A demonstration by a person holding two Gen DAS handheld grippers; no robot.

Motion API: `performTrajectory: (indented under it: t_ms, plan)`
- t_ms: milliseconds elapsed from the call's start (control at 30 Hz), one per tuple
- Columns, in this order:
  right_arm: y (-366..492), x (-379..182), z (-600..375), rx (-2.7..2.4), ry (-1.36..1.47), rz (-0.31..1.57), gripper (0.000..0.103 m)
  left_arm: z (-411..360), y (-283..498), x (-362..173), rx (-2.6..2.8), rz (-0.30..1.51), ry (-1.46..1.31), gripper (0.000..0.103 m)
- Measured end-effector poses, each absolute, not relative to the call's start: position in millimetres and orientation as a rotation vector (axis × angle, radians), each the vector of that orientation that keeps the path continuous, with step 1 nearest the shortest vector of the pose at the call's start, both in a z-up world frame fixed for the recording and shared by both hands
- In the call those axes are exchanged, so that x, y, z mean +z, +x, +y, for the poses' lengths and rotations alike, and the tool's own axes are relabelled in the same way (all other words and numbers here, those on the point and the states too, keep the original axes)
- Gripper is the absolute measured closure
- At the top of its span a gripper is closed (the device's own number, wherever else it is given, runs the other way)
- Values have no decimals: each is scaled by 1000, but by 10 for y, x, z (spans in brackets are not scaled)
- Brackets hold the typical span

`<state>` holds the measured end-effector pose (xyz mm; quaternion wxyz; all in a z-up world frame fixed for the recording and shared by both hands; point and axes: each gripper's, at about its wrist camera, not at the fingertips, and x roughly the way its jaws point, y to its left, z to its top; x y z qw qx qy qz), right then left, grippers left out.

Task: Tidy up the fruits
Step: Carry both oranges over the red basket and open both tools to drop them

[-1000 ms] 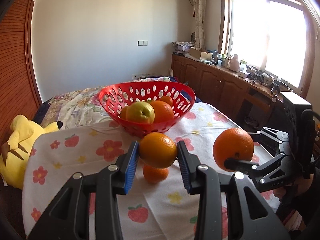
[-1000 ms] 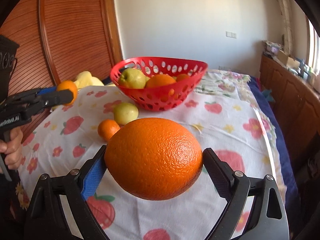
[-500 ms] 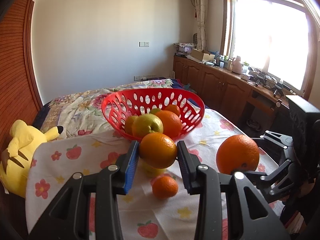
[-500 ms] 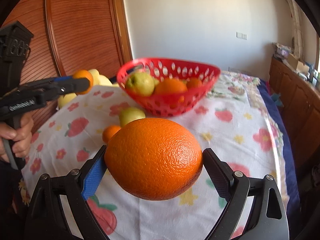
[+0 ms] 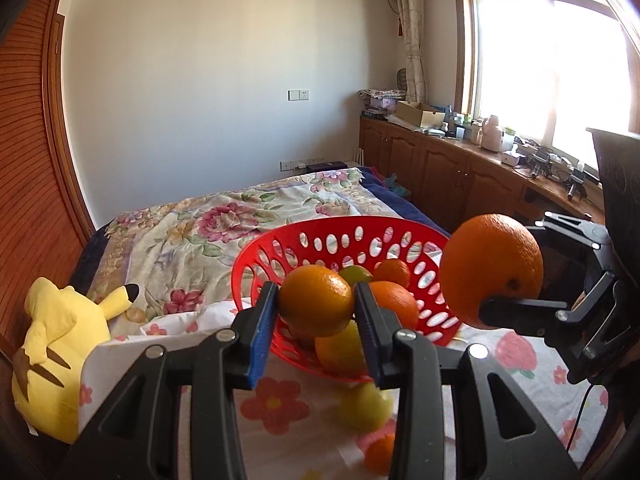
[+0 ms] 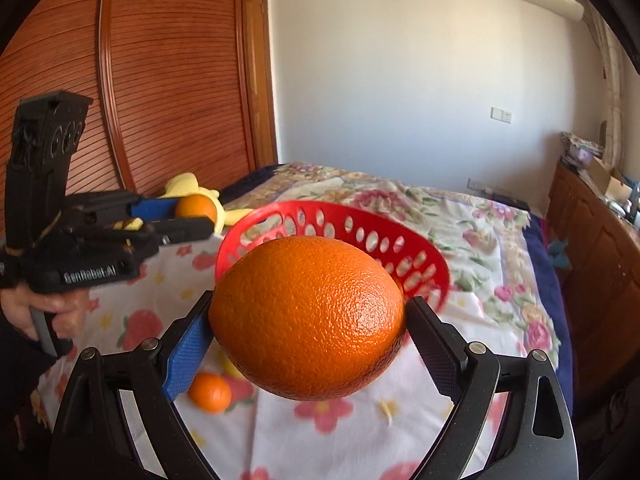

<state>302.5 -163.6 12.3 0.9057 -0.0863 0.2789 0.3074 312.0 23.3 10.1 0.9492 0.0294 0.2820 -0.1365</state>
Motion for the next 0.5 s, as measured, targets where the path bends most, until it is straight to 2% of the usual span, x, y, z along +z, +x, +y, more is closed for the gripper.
performTrajectory:
  t_ms: [233,500]
  plan:
    - [3597,51,-1291,654,-221,641,9,289,3549,-123,-266,627,59,66]
    - [3989,-152,-1111,645,-224,725,9,279,3700,-312,-275,665,46,66]
